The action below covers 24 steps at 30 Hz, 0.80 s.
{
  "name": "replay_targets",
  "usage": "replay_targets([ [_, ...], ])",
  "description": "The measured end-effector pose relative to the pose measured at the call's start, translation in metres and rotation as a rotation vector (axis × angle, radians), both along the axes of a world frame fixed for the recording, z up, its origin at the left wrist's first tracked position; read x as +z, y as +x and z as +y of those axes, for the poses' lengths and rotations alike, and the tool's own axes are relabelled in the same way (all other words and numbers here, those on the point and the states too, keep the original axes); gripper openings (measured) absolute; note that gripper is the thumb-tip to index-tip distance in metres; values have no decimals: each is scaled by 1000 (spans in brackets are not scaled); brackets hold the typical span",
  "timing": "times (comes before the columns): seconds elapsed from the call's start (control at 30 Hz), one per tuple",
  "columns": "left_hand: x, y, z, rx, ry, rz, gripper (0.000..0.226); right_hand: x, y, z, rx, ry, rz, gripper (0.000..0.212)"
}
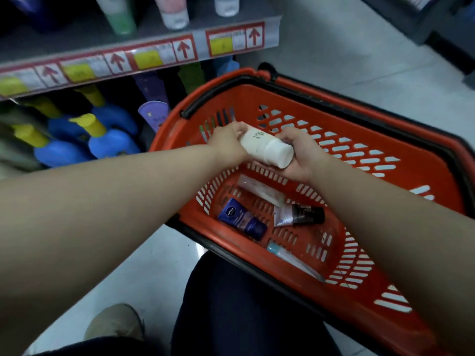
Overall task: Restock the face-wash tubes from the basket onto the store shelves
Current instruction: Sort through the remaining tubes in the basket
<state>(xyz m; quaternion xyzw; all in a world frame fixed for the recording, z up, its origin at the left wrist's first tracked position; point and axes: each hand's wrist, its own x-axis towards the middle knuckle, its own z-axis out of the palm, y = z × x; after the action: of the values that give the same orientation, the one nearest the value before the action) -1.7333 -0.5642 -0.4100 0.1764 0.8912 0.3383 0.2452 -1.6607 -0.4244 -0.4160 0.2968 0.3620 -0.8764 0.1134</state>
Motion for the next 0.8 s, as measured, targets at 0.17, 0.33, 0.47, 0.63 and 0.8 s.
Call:
replay_targets([
  [0.17, 45, 3, -9, 481, 397, -506, 15, 43, -5, -16, 94, 44, 80, 62],
  [0.33, 92, 9, -30, 538, 597, -473, 5, 83, -15, -45, 136, 75, 135, 38],
  [0.47, 129, 8, -59, 491, 676, -468, 15, 117, -21, -71, 212, 165, 210, 41],
  [0.63, 178, 8, -94, 459, 738, -371, 20, 168, -34, -100, 289, 251, 232, 34],
  [0.8, 216, 2, -127, 452, 821, -275, 21, 211, -44, -132, 325, 343, 308, 36],
])
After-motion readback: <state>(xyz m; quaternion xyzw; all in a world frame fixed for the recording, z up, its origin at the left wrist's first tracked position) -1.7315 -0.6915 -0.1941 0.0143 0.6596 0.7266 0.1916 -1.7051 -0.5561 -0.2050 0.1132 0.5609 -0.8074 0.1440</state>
